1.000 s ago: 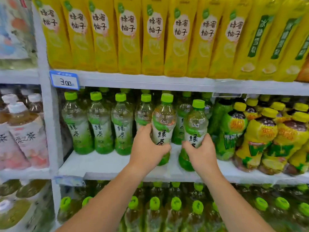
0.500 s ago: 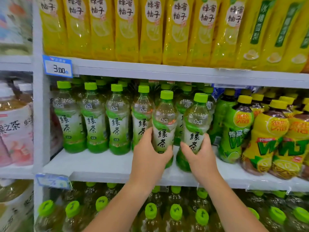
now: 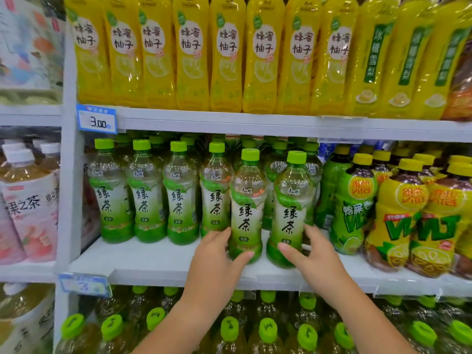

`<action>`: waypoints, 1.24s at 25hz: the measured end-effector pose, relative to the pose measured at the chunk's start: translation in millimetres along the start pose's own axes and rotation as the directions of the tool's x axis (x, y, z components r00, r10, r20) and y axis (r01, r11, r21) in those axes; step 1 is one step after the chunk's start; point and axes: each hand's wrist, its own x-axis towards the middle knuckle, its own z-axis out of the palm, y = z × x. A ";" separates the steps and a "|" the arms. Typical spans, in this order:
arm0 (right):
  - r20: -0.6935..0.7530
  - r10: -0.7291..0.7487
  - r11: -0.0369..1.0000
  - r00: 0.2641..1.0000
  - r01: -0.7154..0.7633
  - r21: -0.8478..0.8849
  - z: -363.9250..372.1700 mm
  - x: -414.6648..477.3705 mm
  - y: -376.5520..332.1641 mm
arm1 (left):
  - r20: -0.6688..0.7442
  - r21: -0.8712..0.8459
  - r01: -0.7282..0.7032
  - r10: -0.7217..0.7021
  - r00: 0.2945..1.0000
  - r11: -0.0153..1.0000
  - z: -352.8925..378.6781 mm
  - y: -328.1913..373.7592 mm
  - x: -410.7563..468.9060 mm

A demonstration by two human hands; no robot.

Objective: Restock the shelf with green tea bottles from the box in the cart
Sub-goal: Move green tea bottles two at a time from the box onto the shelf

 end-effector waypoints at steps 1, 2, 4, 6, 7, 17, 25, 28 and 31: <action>-0.028 0.011 1.000 1.000 -0.010 0.018 0.5 0.7 0.0 | -0.008 0.020 -0.004 0.004 1.000 1.000 0.4 3.1 1.2; -0.049 0.024 0.999 0.999 -0.022 0.043 1.6 1.9 -1.5 | -0.015 0.034 -0.004 0.004 1.000 0.999 0.9 7.3 2.1; -0.066 0.056 0.995 0.996 -0.051 0.081 4.9 6.6 -2.8 | -0.019 0.059 -0.006 0.008 1.000 0.998 2.2 12.3 5.7; -0.081 0.079 0.992 0.994 -0.070 0.109 7.9 13.3 -0.2 | -0.015 0.094 -0.005 0.006 1.000 0.996 3.7 13.3 10.4; -0.086 0.087 0.991 0.992 -0.077 0.113 8.7 16.6 0.7 | -0.013 0.124 -0.001 0.003 1.000 0.992 4.6 12.9 12.8; -0.091 0.028 0.998 0.995 -0.022 0.065 13.5 35.2 10.4 | 0.014 0.366 0.051 -0.060 0.998 0.929 12.1 15.3 24.2; -0.049 0.000 1.000 0.999 0.000 0.002 19.9 33.3 19.9 | -0.086 0.327 0.068 -0.041 0.995 0.943 23.0 11.3 26.2; -0.088 0.010 1.000 0.996 -0.008 0.018 22.1 30.9 17.8 | -0.086 0.320 0.069 -0.044 0.995 0.945 25.8 9.0 26.8; -0.093 0.000 0.999 0.996 -0.003 -0.037 24.7 29.3 16.6 | -0.095 0.317 0.079 -0.051 0.994 0.945 29.2 6.1 27.1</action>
